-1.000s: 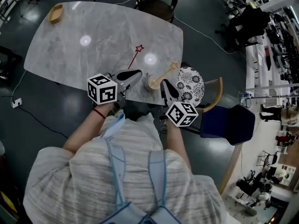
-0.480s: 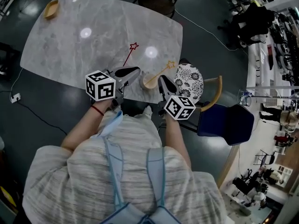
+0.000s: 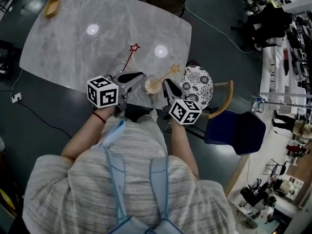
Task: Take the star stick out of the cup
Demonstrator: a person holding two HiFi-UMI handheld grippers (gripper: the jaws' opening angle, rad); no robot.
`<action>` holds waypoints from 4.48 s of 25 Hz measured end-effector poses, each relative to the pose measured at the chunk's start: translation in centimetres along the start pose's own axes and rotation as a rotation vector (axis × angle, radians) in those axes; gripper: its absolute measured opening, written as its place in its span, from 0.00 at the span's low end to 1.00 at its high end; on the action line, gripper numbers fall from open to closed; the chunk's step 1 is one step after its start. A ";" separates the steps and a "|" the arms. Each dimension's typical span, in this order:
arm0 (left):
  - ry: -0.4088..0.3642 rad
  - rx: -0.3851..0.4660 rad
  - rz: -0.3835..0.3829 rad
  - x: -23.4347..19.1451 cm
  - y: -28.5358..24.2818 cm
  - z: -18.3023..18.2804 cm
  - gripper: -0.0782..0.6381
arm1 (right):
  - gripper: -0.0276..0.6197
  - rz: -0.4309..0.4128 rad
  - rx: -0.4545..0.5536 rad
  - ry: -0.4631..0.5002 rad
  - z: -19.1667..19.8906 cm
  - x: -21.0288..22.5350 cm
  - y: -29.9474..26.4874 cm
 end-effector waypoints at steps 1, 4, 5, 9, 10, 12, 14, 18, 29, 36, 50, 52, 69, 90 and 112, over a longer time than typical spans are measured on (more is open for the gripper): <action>0.001 -0.006 -0.001 0.0 -0.1 0.2 0.14 | 0.06 0.000 -0.003 -0.004 0.1 0.3 -0.1; 0.006 -0.022 -0.005 0.1 -0.4 0.6 0.14 | 0.06 -0.005 -0.021 -0.013 0.4 1.0 -0.3; 0.008 -0.027 -0.007 0.1 -0.5 0.7 0.14 | 0.06 -0.004 -0.029 -0.015 0.6 1.2 -0.4; 0.011 -0.045 -0.013 0.0 -1.0 1.1 0.14 | 0.06 0.002 -0.050 -0.030 1.1 2.6 -1.0; 0.012 -0.049 -0.014 -0.1 -1.1 1.2 0.14 | 0.06 0.003 -0.054 -0.034 1.3 2.9 -1.1; 0.013 -0.056 -0.017 -0.2 -1.1 1.3 0.14 | 0.10 0.001 -0.063 -0.049 1.6 3.3 -1.4; 0.013 -0.060 -0.018 -0.1 -1.2 1.4 0.14 | 0.15 -0.003 -0.071 -0.069 1.7 3.8 -1.5; 0.015 -0.060 -0.018 -0.2 -1.4 1.5 0.14 | 0.15 0.010 -0.081 -0.077 2.1 4.6 -2.1; 0.016 -0.062 -0.024 0.0 -1.1 1.8 0.14 | 0.16 0.030 -0.102 -0.087 2.5 6.0 -3.2; 0.016 -0.070 -0.019 0.2 -1.2 2.0 0.14 | 0.16 0.047 -0.103 -0.094 3.0 6.3 -3.7; 0.016 -0.064 -0.019 0.1 -1.0 1.8 0.14 | 0.14 0.055 -0.109 -0.084 2.8 6.1 -4.3; 0.017 -0.063 -0.018 0.1 -1.0 1.8 0.14 | 0.12 0.059 -0.110 -0.085 2.9 6.2 -4.3; 0.019 -0.061 -0.022 0.0 -1.0 1.6 0.14 | 0.08 0.061 -0.102 -0.066 2.0 6.1 -4.3; 0.025 -0.051 -0.012 0.1 -0.8 1.1 0.14 | 0.07 0.044 -0.005 0.092 -5.5 3.1 -1.3; 0.030 -0.056 -0.013 0.0 -1.0 1.5 0.14 | 0.07 0.087 -0.261 -0.041 -2.2 7.2 -1.9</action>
Point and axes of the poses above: the fingertips, and each gripper's own axes: y backward along the fingers, x to its right, z out of its underside, the point moved 10 cm from there along y, backward along the fingers, and after that the axes turned 13 degrees about -z, right-handed, at the moved point
